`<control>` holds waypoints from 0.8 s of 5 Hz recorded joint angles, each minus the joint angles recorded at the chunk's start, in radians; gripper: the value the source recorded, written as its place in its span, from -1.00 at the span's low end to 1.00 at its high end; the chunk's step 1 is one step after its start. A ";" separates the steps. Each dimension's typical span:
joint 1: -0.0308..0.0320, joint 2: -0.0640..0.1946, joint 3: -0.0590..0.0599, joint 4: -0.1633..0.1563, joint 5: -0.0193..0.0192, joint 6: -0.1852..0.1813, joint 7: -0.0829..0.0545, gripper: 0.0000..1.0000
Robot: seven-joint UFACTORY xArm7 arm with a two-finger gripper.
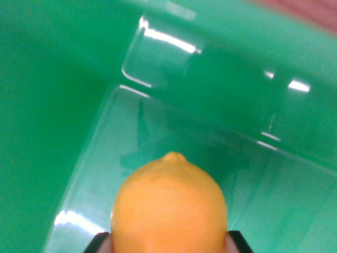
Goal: Pick fruit
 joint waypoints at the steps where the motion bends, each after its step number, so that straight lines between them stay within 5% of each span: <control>1: 0.0000 0.000 0.000 0.000 0.0000 0.000 0.000 1.00; 4: -0.0013 -0.029 0.002 0.053 0.0050 0.081 -0.002 1.00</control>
